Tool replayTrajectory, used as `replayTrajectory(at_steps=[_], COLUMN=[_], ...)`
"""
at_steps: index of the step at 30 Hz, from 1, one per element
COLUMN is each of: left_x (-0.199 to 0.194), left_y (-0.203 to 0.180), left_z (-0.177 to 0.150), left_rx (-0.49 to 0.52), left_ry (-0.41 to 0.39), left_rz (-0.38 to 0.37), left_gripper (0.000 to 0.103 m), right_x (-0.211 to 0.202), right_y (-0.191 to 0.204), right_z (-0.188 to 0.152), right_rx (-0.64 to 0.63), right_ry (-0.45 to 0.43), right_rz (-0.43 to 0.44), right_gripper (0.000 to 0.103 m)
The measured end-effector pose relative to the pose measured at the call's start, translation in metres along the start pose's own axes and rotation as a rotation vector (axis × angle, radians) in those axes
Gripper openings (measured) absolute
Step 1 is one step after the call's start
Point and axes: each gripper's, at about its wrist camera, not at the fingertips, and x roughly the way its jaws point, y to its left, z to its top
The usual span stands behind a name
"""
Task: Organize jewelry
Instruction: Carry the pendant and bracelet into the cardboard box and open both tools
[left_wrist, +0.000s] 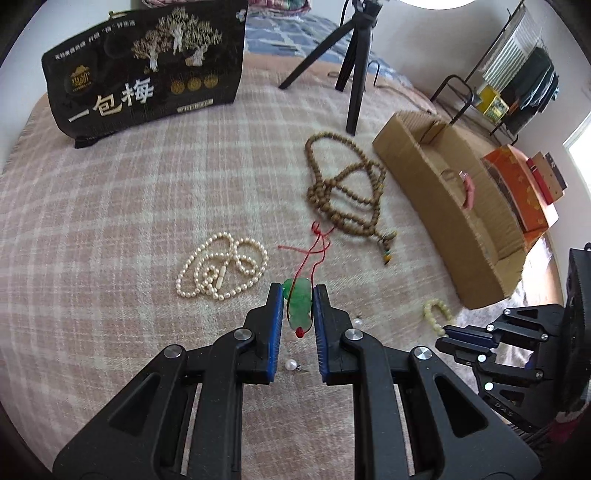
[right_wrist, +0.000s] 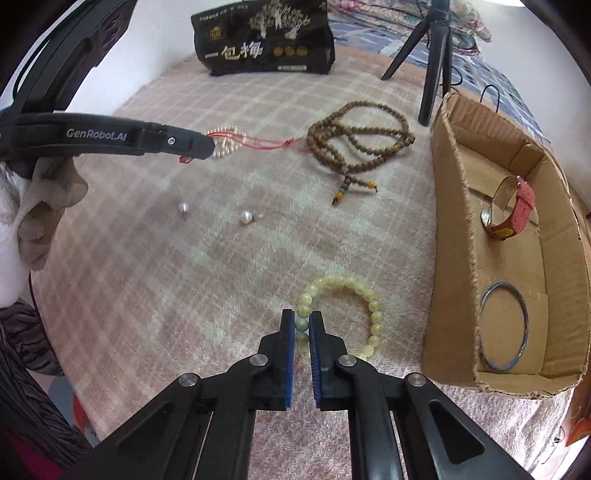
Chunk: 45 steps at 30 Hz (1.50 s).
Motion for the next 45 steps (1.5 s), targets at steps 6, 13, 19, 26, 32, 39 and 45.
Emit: replayTrajectory(at_steps=[6,13,19,26,32,39,45], left_x=[-0.026,-0.044,-0.056,-0.064,-0.063,-0.059,-0.051], left_y=[-0.011,-0.021,-0.040,-0.063,-0.084,-0.107,-0.127], left_z=[0.005,0.012,0.018,0.028,0.043,0.067,0.089], left_rx=[-0.003,-0.013,0.020,0.058,0.073,0.105,0.131], left_ry=[-0.063,-0.111,-0.157,-0.190,-0.211,-0.232,-0.241], left_rz=[-0.027,-0.072,-0.094,-0.121,-0.152,-0.166,-0.176], left_gripper=[0.015,0.015,0.015,0.015,0.015,0.015,0.015], right_x=[-0.022,-0.046,-0.075,-0.101,-0.121,-0.131,-0.131], right_y=[-0.005,-0.012,-0.027,-0.060,-0.091,-0.120,-0.138], right_z=[0.008,0.019,0.024,0.017,0.007,-0.003,-0.010], right_rx=[0.037,0.065,0.107,0.181,0.259,0.326,0.371], right_ry=[-0.067,-0.153,-0.235,-0.287,-0.328,-0.346,-0.344], right_rz=[0.018,0.033,0.016,-0.026,-0.059,-0.090,-0.111], right_gripper=[0.005,0.005,0.005,0.005,0.005,0.005,0.005])
